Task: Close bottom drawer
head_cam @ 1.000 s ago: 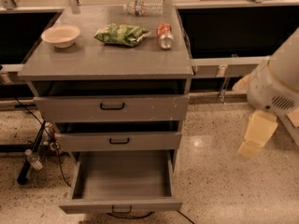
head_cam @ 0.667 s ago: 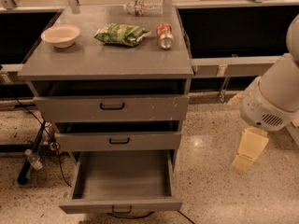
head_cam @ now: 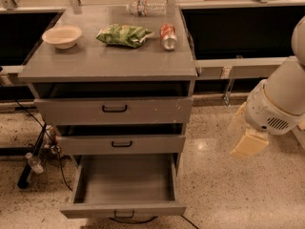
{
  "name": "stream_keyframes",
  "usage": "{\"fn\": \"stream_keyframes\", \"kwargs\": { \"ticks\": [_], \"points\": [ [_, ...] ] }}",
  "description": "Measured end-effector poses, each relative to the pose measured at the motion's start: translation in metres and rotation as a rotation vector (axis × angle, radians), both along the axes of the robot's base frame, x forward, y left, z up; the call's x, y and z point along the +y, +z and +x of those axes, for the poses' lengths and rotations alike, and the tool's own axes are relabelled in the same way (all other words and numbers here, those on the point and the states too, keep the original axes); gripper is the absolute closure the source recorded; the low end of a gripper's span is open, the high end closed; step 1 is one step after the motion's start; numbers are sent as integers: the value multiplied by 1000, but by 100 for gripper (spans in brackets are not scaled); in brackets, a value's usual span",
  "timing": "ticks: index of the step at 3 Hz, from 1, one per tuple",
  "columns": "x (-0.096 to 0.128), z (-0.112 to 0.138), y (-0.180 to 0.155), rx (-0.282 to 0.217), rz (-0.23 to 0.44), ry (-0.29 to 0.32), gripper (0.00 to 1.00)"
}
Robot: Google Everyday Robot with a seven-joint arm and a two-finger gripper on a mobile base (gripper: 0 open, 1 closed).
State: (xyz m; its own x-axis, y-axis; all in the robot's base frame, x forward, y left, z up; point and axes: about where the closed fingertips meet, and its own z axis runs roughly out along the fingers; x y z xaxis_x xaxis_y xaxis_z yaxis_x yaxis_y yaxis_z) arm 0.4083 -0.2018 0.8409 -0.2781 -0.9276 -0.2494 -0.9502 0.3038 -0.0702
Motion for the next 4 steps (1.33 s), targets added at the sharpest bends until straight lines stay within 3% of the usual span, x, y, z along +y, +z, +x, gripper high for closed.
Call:
{"fn": "stream_keyframes", "kwargs": {
  "ticks": [2, 3, 4],
  "points": [
    [0, 0, 0, 0, 0, 0, 95],
    [4, -9, -18, 15, 26, 1, 100],
    [17, -37, -72, 79, 67, 6, 100]
  ]
}}
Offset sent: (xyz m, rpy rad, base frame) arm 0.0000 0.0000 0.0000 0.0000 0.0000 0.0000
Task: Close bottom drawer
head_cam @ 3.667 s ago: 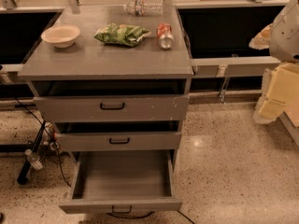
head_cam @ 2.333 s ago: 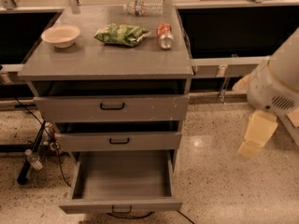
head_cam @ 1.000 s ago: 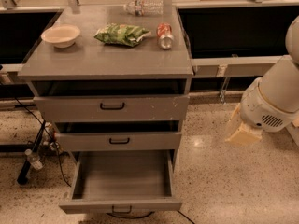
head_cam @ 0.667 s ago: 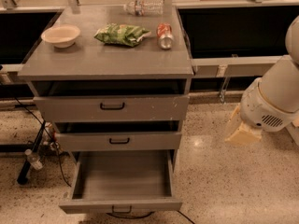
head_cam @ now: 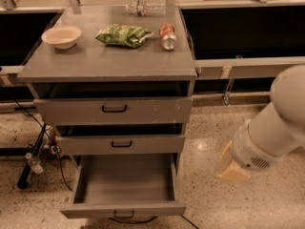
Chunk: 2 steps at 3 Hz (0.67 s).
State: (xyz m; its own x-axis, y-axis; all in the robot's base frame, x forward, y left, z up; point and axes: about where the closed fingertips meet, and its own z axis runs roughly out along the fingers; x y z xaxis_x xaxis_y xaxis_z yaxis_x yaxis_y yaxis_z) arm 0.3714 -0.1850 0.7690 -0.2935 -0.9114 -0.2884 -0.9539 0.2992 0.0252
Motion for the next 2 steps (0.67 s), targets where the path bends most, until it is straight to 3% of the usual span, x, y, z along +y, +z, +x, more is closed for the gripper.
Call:
{"fn": "stream_keyframes", "kwargs": {
  "ticks": [1, 2],
  "points": [
    [7, -28, -47, 60, 19, -1, 100],
    [7, -28, -48, 61, 19, 0, 100]
  ]
}}
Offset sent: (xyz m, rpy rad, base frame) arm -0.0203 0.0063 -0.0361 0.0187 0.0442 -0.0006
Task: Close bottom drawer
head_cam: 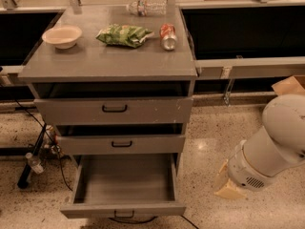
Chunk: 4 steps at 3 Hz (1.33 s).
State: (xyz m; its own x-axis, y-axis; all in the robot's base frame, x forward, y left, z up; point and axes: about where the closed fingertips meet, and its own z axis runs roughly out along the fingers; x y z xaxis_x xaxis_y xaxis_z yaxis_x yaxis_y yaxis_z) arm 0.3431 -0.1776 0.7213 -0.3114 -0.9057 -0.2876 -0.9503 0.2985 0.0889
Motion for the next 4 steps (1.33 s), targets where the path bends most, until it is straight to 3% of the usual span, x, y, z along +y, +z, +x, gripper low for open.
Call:
{"fn": "stream_keyframes", "kwargs": {
  "ticks": [1, 2, 4],
  "points": [
    [39, -30, -51, 92, 63, 60, 100],
    [85, -83, -91, 196, 109, 162, 100],
    [90, -74, -106, 192, 129, 169, 100]
  ]
}}
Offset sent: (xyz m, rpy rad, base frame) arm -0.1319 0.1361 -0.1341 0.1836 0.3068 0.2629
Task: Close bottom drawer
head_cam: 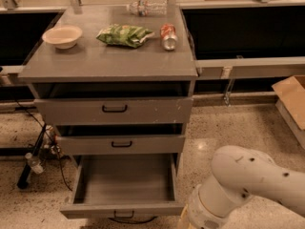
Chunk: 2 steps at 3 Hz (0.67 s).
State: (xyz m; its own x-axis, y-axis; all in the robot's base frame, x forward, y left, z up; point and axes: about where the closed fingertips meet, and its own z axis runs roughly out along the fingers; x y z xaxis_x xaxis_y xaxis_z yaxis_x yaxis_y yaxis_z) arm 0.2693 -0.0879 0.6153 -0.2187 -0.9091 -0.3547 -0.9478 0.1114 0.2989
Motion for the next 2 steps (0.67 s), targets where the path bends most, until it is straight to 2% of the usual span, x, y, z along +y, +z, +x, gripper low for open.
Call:
{"fn": "stream_keyframes", "kwargs": {
  "ticks": [1, 2],
  "points": [
    [25, 46, -40, -15, 75, -28, 100],
    [47, 81, -70, -27, 136, -56, 100]
  ]
}}
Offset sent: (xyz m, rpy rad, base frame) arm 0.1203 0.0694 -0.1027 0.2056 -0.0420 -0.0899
